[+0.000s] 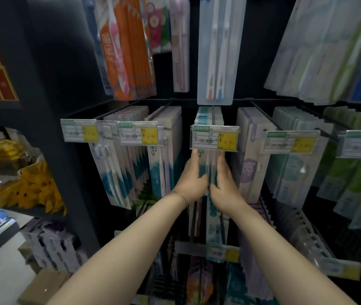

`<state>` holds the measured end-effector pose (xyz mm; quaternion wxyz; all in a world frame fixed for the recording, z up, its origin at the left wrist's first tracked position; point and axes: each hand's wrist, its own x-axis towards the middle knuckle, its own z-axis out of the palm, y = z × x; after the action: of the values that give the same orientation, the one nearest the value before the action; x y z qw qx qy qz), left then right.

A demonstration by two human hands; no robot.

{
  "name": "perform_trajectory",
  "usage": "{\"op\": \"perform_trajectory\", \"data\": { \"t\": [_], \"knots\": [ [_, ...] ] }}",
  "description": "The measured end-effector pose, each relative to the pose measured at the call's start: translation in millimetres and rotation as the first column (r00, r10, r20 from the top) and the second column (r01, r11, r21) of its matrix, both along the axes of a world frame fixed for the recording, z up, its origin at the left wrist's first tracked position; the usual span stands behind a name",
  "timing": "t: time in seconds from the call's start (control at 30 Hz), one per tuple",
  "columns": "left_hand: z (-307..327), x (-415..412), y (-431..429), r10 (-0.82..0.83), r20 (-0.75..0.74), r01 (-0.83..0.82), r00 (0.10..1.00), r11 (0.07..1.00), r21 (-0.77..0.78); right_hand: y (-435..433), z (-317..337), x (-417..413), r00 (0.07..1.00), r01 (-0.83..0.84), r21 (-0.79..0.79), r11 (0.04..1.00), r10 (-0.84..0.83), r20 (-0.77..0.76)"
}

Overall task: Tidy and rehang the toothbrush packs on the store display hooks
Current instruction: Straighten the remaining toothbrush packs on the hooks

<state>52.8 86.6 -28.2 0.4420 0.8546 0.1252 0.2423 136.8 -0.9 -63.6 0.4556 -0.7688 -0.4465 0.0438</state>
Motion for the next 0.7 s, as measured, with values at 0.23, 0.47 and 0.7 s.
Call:
{"op": "perform_trajectory", "data": {
  "t": [0.23,0.47,0.7],
  "knots": [
    [-3,5,7,-0.015,0.039,0.015,0.999,1.0,0.002,3,1,2,1.0,-0.004,0.032,0.999,0.004,0.023],
    [-4,-7,8,0.006,0.076,-0.003,0.997,0.999,-0.05,-2,7,-7,0.996,0.059,0.109,0.992,-0.066,0.058],
    [-7,-36,2,0.124,0.011,-0.124,0.992,0.992,-0.007,-6,9,-31,0.98,0.147,0.246,0.958,-0.174,0.092]
  ]
}}
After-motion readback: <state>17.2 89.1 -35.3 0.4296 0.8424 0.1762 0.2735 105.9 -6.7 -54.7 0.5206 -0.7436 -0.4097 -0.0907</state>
